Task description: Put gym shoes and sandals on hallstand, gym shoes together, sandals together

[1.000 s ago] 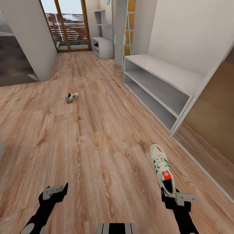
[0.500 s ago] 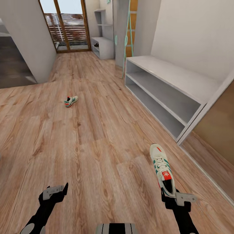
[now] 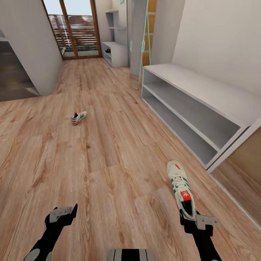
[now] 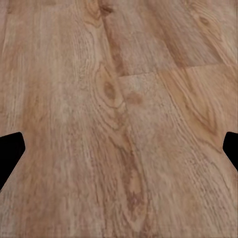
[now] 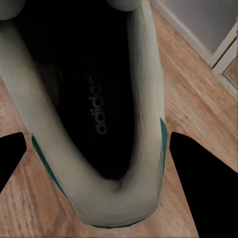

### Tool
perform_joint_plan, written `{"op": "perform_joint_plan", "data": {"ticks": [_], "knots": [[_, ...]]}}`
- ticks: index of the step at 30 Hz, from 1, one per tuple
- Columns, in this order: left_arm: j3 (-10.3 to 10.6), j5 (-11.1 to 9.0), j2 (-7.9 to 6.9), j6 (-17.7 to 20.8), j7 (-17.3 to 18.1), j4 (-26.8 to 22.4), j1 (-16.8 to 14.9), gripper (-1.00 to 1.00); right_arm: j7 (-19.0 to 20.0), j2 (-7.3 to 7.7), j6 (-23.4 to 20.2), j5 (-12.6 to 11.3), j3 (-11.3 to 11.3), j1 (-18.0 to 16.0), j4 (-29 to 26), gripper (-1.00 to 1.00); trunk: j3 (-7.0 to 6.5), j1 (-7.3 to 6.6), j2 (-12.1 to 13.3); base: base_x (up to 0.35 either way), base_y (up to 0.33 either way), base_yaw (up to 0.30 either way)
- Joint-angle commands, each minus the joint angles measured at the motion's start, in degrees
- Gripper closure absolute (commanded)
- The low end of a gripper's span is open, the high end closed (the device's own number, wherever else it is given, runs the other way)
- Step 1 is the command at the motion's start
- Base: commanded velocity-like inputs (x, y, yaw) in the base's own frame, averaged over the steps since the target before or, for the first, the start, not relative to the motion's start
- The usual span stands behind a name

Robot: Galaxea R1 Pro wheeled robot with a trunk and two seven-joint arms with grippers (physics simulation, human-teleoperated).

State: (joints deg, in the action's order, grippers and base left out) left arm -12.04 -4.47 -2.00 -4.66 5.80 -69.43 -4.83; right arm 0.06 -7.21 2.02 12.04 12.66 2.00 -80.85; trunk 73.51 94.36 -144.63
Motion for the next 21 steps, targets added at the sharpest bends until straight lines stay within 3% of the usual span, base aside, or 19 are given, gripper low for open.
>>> {"op": "perform_joint_plan", "data": {"ticks": [1, 21], "knots": [[0.15, 0.0, -0.01, 0.0, 0.0, 0.0, 0.02, -1.0, -0.03, 0.0, 0.0, 0.0, 0.0, -0.02, -0.01, 1.0, 0.0, 0.0, 0.0, 0.325, 0.12, 0.0], [0.69, -0.01, -0.02, 0.0, 0.0, 0.0, 0.0, -1.0, -0.04, 0.05, 0.0, 0.0, 0.0, -0.05, -0.01, 1.0, 0.0, 0.0, 0.0, 0.325, 0.132, 0.0]]}}
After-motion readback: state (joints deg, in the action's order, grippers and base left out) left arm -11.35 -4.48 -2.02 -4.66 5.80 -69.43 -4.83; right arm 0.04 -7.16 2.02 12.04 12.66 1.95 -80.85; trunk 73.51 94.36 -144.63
